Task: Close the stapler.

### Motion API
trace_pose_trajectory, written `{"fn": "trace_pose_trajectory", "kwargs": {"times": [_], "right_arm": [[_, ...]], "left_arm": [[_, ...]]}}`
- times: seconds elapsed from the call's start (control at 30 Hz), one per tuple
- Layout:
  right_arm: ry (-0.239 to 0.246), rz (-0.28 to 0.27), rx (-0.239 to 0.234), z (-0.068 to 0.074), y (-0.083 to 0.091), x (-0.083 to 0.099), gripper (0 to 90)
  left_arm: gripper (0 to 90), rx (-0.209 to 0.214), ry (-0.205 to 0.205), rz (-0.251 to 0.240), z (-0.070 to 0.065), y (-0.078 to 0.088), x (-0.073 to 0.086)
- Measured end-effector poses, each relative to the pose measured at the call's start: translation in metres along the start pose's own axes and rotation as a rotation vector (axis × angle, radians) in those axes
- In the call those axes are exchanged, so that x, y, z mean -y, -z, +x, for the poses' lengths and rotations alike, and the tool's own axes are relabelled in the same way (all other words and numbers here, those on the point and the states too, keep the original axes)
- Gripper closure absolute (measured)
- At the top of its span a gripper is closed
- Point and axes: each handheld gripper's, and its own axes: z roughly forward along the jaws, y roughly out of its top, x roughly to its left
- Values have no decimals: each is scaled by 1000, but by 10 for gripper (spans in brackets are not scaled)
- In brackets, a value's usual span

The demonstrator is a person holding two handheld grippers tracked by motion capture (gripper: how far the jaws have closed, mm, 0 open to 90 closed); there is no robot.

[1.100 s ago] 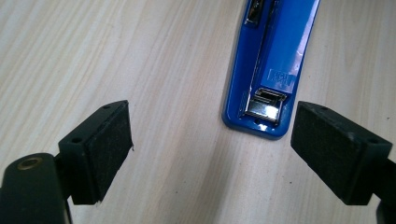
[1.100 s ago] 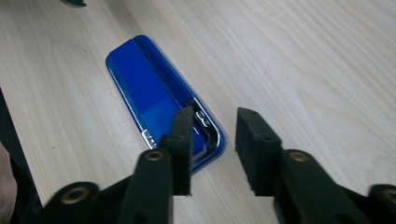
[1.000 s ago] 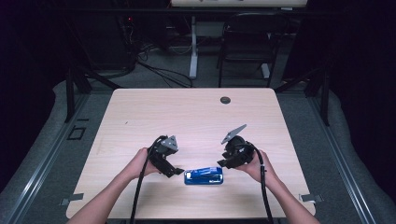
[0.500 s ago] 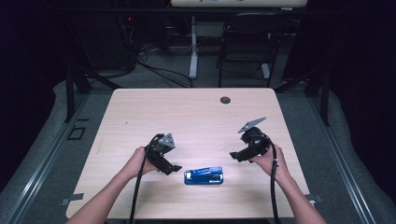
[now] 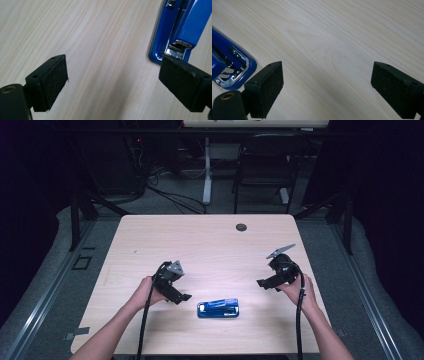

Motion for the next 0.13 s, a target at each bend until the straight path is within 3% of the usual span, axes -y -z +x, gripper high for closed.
{"fn": "trace_pose_trajectory", "kwargs": {"times": [0.13], "right_arm": [[-5, 37, -12, -1, -8, 2, 80]], "left_arm": [[77, -10, 25, 12, 6, -4, 4]]}}
